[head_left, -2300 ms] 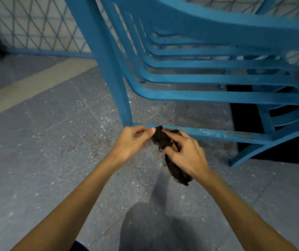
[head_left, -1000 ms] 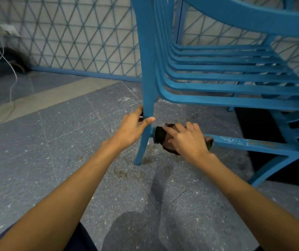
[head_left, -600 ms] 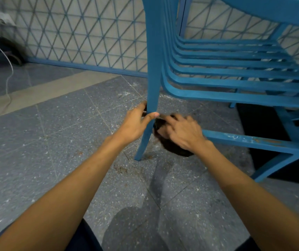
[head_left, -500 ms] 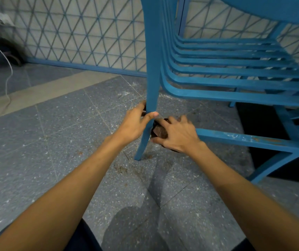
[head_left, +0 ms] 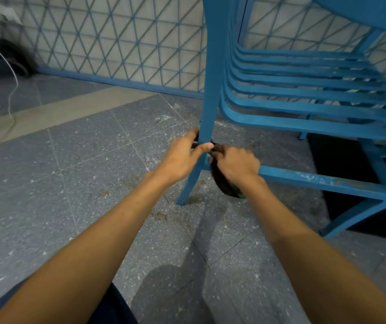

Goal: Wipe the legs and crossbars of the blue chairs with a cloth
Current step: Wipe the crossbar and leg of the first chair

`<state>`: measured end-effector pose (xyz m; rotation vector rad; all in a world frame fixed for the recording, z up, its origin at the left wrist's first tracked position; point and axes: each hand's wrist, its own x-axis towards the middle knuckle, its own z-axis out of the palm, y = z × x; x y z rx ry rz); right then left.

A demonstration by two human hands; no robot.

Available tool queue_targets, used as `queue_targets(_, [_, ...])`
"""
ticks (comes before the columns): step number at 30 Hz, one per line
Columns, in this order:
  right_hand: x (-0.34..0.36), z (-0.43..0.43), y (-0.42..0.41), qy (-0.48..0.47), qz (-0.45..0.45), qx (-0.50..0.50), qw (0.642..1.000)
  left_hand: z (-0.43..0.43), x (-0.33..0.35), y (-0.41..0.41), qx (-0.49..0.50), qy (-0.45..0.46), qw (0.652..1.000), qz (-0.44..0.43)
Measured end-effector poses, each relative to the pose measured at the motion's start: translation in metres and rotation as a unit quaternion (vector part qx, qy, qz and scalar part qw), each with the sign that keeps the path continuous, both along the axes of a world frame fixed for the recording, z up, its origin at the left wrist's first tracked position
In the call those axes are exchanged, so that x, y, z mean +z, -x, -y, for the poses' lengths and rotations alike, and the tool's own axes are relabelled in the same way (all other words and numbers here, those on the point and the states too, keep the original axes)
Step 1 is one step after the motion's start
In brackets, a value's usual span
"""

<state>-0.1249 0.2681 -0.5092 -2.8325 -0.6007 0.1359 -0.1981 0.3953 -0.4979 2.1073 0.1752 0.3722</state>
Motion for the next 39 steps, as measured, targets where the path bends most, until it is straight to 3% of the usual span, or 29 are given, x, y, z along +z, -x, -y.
queue_targets(3, [-0.016,-0.01,0.019,0.017,0.058,0.047,0.997,-0.004,-0.004,-0.002,-0.002,-0.007,1.0,-0.002])
queue_targets(8, [-0.039,0.052,0.018,-0.024,0.137,0.176,0.975,-0.005,-0.005,-0.001,-0.012,0.007,1.0,-0.008])
queue_targets(12, [-0.025,0.093,-0.009,0.042,0.131,0.068,0.988,-0.004,0.0,0.0,-0.014,0.022,0.999,-0.023])
queue_targets(16, [-0.01,0.061,-0.018,0.073,0.058,-0.033,0.995,-0.001,0.001,0.001,-0.017,0.001,0.999,-0.031])
queue_targets(21, [-0.028,-0.005,0.019,0.03,0.106,0.051,0.993,0.006,0.0,0.0,0.018,-0.075,0.997,-0.033])
queue_targets(24, [-0.038,0.011,0.027,-0.026,0.141,0.122,0.982,0.008,0.002,0.001,0.023,-0.071,0.996,-0.038])
queue_targets(26, [-0.043,0.037,0.02,-0.015,0.154,0.145,0.977,0.009,0.005,0.002,0.015,-0.071,0.996,-0.044])
queue_targets(31, [-0.034,0.107,-0.004,-0.013,0.142,0.061,0.988,0.011,0.011,0.004,0.025,-0.08,0.994,-0.069])
queue_targets(36, [-0.013,0.062,-0.006,0.077,0.074,-0.08,0.991,0.018,0.027,-0.001,0.058,-0.137,0.98,-0.136])
queue_targets(39, [-0.021,0.027,0.008,0.063,0.085,-0.003,0.994,0.025,0.043,0.004,0.087,-0.264,0.929,-0.246])
